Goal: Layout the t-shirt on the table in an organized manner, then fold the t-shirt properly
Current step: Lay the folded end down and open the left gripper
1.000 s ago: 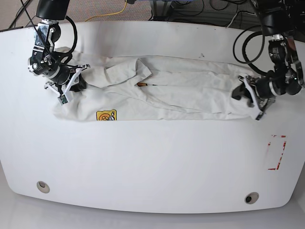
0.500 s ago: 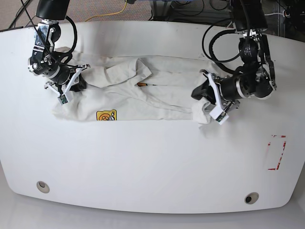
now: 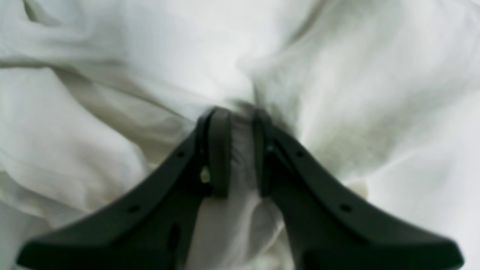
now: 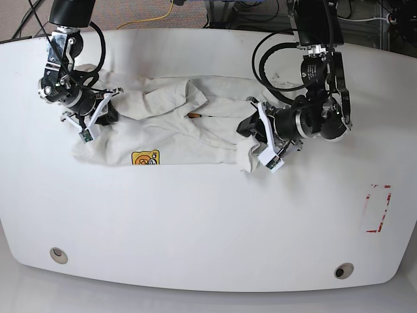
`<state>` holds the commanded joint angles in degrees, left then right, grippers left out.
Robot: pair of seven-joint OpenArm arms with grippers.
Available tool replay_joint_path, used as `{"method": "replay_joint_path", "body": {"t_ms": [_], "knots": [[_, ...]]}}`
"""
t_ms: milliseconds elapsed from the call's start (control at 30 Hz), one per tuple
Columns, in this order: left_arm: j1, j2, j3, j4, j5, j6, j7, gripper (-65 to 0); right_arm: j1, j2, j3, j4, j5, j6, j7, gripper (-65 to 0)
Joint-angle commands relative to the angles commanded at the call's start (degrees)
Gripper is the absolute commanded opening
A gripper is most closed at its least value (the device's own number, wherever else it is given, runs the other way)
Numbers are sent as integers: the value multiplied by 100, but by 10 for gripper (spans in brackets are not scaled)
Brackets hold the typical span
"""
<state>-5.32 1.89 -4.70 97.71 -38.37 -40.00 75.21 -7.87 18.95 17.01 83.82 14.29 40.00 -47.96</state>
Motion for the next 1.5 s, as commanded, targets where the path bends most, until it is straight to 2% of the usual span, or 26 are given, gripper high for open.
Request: {"method": "replay_joint_path", "body": {"t_ms": [400, 667, 800, 933, 1033, 1167, 1333, 1400, 1500], "knots": [[-158, 123, 193, -325, 9, 0, -141, -575, 18, -9, -9, 0, 9, 0, 0, -541], [-167, 220, 202, -404, 0, 0, -149, -569, 35, -132, -9, 0, 0, 0, 0, -541], [-167, 281, 202, -404, 0, 0, -132, -500, 35, -149, -18, 0, 0, 0, 0, -541], [-167, 281, 281, -404, 0, 0, -132, -371, 44, -158, -18, 0, 0, 0, 0, -541], [-167, 281, 431, -396, -26, 0, -123, -304, 44, -158, -18, 0, 0, 0, 0, -541], [-229, 422, 527, -378, -105, 0, 53, -297, 44, -158, -18, 0, 0, 0, 0, -541], [-475, 527, 519, -369, -642, 0, 448, -297, 53, -158, -26, 0, 0, 0, -53, -541], [-563, 510, 448, -360, -712, 0, 457, -299, 53, -158, -26, 0, 0, 0, -141, -541], [-668, 246, 97, -369, -703, 0, 448, -299, 62, -158, -26, 97, 0, 0, -185, -541]]}}
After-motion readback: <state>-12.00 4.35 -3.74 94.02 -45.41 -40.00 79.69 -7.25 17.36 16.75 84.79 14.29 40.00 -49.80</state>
